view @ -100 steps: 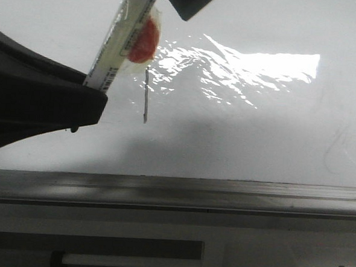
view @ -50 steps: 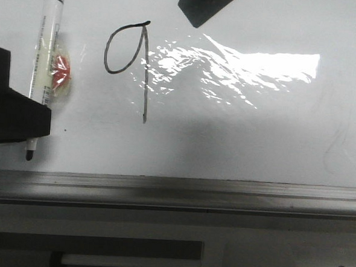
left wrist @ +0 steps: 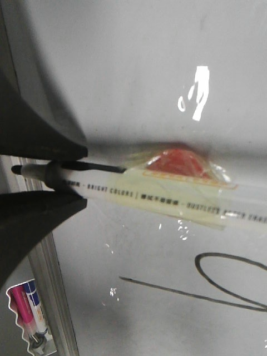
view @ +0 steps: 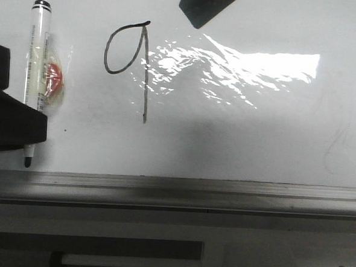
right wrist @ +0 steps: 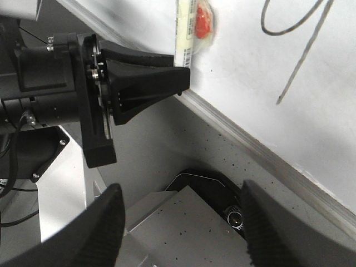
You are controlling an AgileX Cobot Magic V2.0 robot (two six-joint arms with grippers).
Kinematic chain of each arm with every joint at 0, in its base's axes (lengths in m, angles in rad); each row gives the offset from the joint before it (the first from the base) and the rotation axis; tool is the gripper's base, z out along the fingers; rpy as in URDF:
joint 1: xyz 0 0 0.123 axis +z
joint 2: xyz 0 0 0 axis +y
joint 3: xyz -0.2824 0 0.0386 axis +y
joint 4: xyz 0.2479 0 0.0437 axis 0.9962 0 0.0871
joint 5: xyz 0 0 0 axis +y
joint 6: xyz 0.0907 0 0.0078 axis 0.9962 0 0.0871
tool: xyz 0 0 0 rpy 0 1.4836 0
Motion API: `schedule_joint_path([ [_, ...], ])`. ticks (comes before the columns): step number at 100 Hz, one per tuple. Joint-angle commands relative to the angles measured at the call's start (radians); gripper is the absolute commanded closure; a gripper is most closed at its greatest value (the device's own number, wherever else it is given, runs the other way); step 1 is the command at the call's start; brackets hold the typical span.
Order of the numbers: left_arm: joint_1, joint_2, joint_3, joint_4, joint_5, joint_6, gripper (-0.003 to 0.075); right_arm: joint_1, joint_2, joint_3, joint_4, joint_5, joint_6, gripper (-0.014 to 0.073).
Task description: Write number 9 on whiteboard
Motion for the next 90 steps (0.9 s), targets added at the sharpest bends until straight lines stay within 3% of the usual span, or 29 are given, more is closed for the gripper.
schedule_joint_path([
  [1, -0.001, -0.01, -0.032, 0.01, -0.039, -0.005, 0.074, 0.0, -0.019, -0.031, 0.013, -0.037, -0.008, 0.0196],
  [12, -0.001, -0.01, -0.032, 0.01, -0.042, -0.005, 0.0678, 0.0, -0.019, -0.031, 0.013, -0.035, -0.008, 0.0196],
  [24, -0.001, -0.01, -0.032, 0.007, -0.045, -0.005, 0.0491, 0.0, -0.019, -0.031, 0.014, -0.033, -0.008, 0.0196],
  [31, -0.001, -0.01, -0.032, 0.003, -0.049, -0.005, 0.0421, 0.0, -0.019, -0.031, 0.014, -0.031, -0.008, 0.0196],
  [55, -0.001, -0.012, -0.032, 0.003, -0.055, -0.005, 0.0404, 0.0, -0.029, -0.031, 0.0, -0.044, -0.008, 0.02],
  [64, -0.001, -0.038, -0.032, 0.003, -0.068, -0.005, 0.0404, 0.0, -0.051, -0.031, -0.058, -0.048, -0.008, 0.0303],
  [80, -0.001, -0.154, -0.032, 0.021, -0.072, 0.06, 0.0405, 0.0, -0.131, -0.031, -0.169, -0.07, -0.008, 0.0653],
  [90, -0.003, -0.256, -0.032, 0.021, -0.061, 0.143, 0.0413, 0.0, -0.198, -0.027, -0.228, -0.076, -0.008, 0.0659],
])
